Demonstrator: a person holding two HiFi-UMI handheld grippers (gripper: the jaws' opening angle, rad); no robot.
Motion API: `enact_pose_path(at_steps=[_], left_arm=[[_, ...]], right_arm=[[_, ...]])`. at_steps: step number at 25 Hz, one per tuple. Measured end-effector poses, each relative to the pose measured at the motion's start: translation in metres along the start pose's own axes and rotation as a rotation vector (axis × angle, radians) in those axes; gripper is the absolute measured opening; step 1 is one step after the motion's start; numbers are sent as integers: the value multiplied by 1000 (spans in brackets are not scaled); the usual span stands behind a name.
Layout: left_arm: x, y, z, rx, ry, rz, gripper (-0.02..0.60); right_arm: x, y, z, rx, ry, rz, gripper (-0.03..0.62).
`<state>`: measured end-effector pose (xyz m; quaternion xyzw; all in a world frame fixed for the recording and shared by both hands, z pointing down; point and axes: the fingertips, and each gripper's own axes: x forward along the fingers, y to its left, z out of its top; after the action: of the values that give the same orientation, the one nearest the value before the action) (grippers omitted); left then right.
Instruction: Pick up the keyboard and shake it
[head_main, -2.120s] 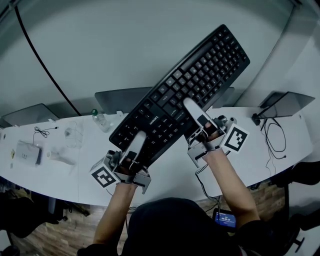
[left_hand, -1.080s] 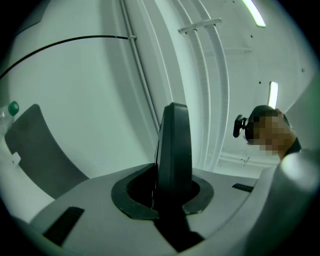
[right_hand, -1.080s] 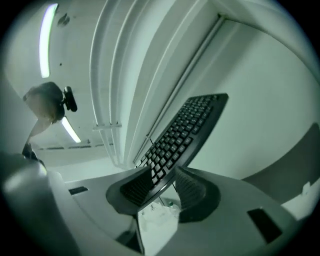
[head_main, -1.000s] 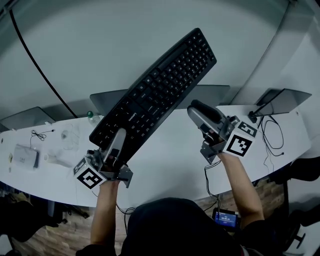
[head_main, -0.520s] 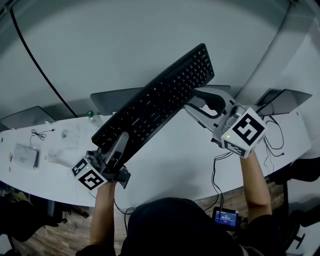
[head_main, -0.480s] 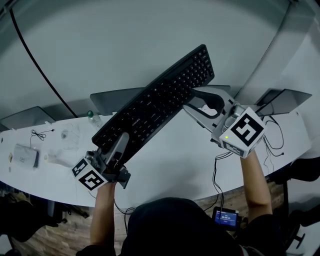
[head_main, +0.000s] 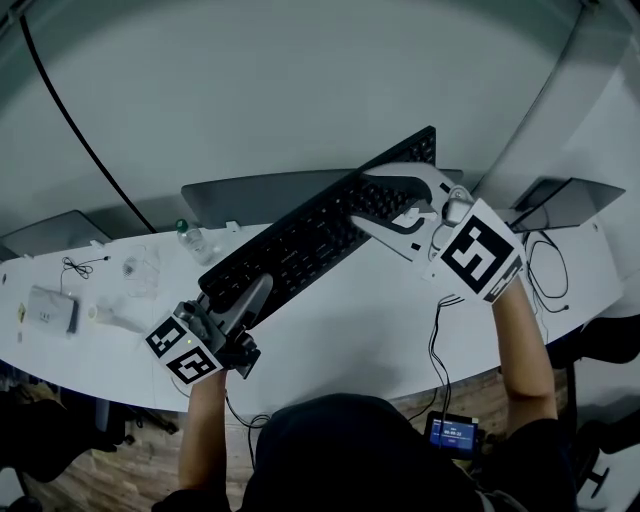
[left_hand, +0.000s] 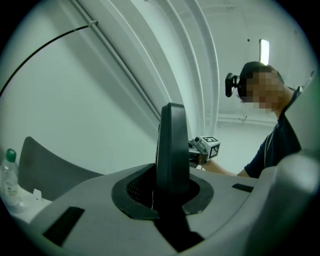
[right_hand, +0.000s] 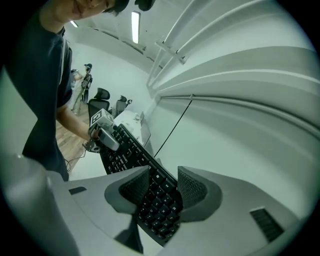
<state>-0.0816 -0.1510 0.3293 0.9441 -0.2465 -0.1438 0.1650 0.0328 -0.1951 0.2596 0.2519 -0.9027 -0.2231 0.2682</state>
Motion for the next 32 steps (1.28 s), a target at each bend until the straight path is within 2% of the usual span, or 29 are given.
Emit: enact_pose_path(at_steps=[9,13,19,26,30,32], left_arm=[[-3,-11,-9,67,77,-58,84],[-7,-15,-8,120,111,-69,84],[-9,-22,-10,153,147,-100,84],[-8,-34,-18,213,215,-149,84],[-4,-49,-28,251,250,-195,83],[-3,-53,-29,262,262,-216,83]], right_arm=[[9,15,-26,-65,175,170,179],[8,15,-38,-87,245,212,180],[2,22,-54,-72,309,282,181],[-9,46,-68,-76,412,448,179],[-19,75,-78,-34,426,582,179],[-18,85,-79,-29,429,617,179]])
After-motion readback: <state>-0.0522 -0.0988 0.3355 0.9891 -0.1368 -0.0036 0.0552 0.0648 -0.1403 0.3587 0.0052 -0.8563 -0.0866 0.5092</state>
